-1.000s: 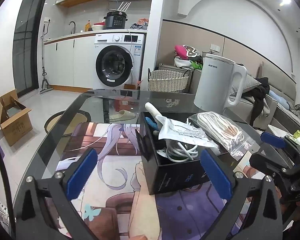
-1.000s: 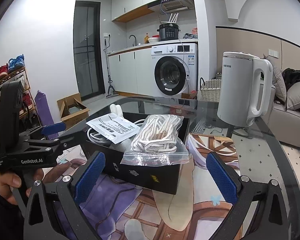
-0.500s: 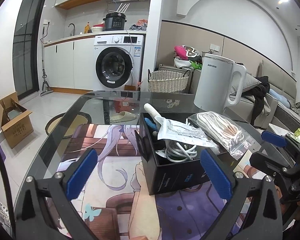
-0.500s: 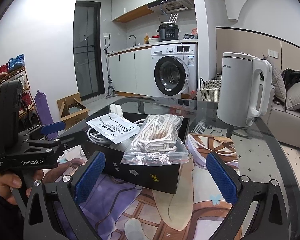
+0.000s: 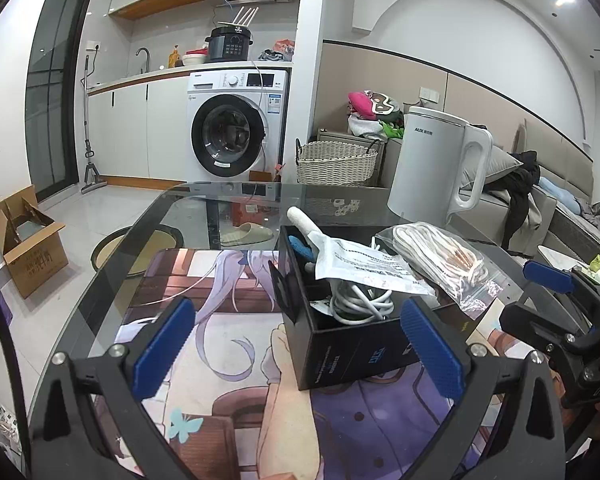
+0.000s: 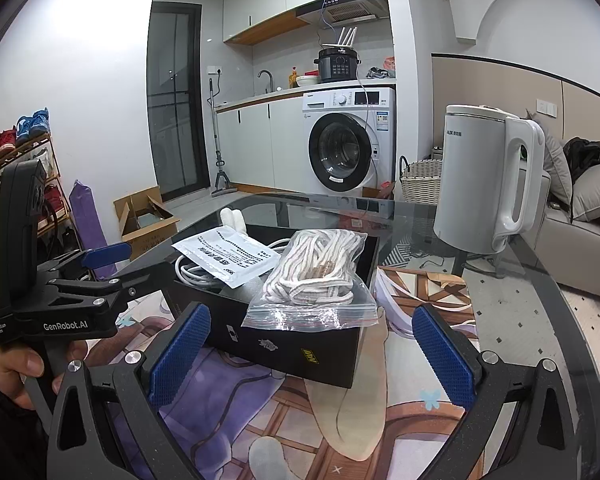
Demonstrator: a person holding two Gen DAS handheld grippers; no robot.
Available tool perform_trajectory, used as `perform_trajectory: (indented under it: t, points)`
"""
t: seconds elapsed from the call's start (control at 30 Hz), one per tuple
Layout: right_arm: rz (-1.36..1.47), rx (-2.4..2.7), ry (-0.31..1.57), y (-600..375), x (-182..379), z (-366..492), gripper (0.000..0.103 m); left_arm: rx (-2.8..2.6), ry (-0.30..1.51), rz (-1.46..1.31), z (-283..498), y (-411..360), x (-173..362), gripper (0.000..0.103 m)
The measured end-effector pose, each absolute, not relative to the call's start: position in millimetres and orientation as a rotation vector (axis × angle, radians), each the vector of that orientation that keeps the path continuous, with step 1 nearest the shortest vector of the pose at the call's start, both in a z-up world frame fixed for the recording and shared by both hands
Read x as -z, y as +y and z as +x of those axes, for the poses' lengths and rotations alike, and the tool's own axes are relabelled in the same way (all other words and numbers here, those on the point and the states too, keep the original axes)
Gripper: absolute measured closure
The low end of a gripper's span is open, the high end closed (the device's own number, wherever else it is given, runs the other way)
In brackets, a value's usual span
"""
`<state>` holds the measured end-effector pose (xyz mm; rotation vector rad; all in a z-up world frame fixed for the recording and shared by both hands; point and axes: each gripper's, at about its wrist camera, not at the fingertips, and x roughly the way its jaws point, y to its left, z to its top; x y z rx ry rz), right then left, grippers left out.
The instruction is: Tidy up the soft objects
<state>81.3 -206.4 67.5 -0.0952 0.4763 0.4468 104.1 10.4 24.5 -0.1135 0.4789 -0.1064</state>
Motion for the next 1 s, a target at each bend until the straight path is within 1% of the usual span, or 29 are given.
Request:
perform_trajectory:
  t: [1.0]
  points:
    - [-0.095, -0.447, 0.476, -206.8, -67.0, 81.6, 0.000, 0.108, 0.470, -0.101, 103.4, 13.7, -25.4, 0.000]
